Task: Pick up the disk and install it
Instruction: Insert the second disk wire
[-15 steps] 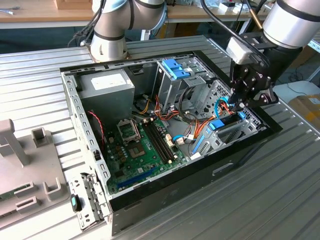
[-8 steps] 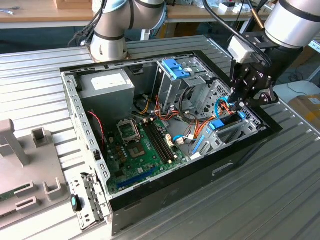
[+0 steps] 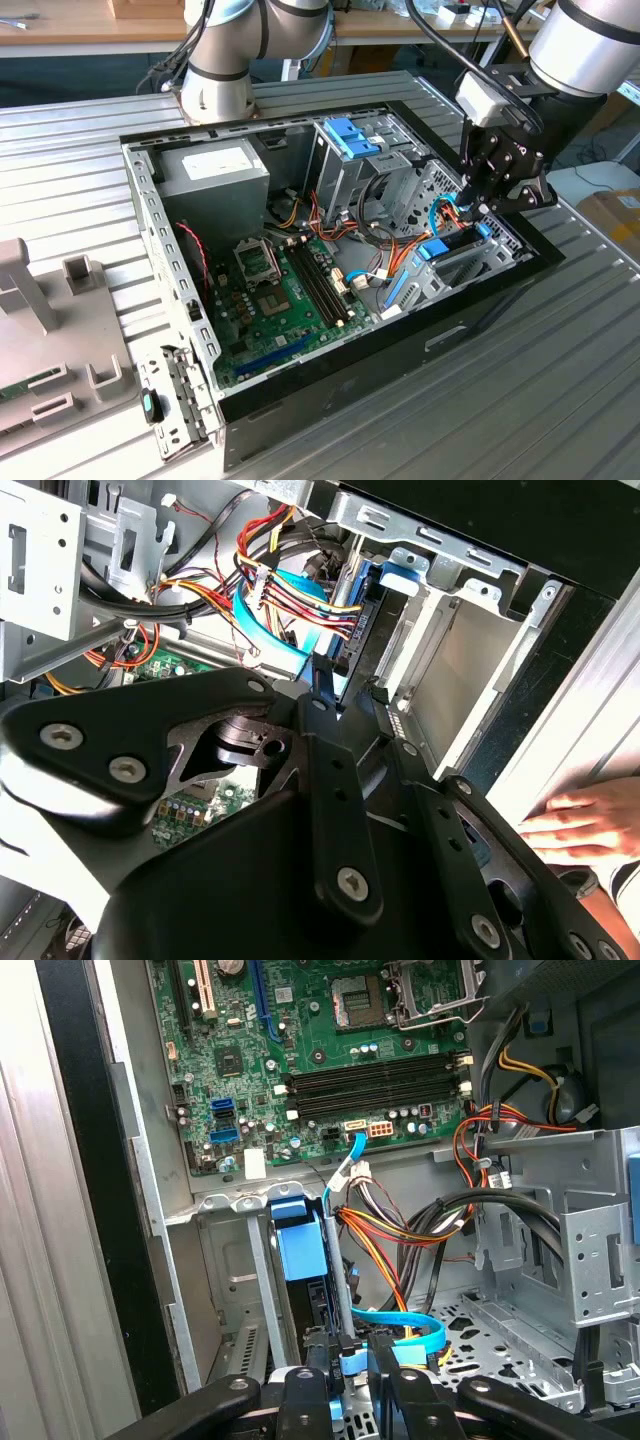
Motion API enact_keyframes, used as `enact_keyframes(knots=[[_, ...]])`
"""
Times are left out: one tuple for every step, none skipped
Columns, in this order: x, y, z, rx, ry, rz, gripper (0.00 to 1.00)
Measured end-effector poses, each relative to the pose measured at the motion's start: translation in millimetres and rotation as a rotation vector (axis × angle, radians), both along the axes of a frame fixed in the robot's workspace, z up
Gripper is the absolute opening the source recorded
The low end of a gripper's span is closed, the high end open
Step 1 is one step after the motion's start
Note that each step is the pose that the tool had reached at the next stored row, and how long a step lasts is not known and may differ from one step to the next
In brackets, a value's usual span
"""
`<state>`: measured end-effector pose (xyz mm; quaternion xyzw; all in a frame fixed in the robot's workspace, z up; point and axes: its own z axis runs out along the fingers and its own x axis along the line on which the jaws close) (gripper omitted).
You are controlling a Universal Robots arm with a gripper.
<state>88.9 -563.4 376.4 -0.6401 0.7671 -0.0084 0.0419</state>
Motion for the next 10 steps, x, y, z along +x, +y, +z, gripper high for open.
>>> enact_keyframes(knots=[[0.0, 0.0, 0.0, -0.0001, 0.0, 0.0, 0.3], [0.0, 0.0, 0.0, -0.0001, 0.0, 0.0, 0.3], [0.0, 0.0, 0.0, 0.0, 0.0, 0.0, 0.3], [0.0, 0.0, 0.0, 0.0, 0.0, 0.0, 0.22], [0.0, 0.0, 0.0, -0.0001, 0.0, 0.0, 0.22], [0.1, 0.0, 0.0, 0.0, 0.0, 0.0, 0.15], [0.1, 0.0, 0.0, 0.0, 0.0, 0.0, 0.11], [0.1, 0.0, 0.0, 0.0, 0.0, 0.0, 0.11], [0.1, 0.0, 0.0, 0.0, 0.0, 0.0, 0.11], [0.1, 0.0, 0.0, 0.0, 0.0, 0.0, 0.11]])
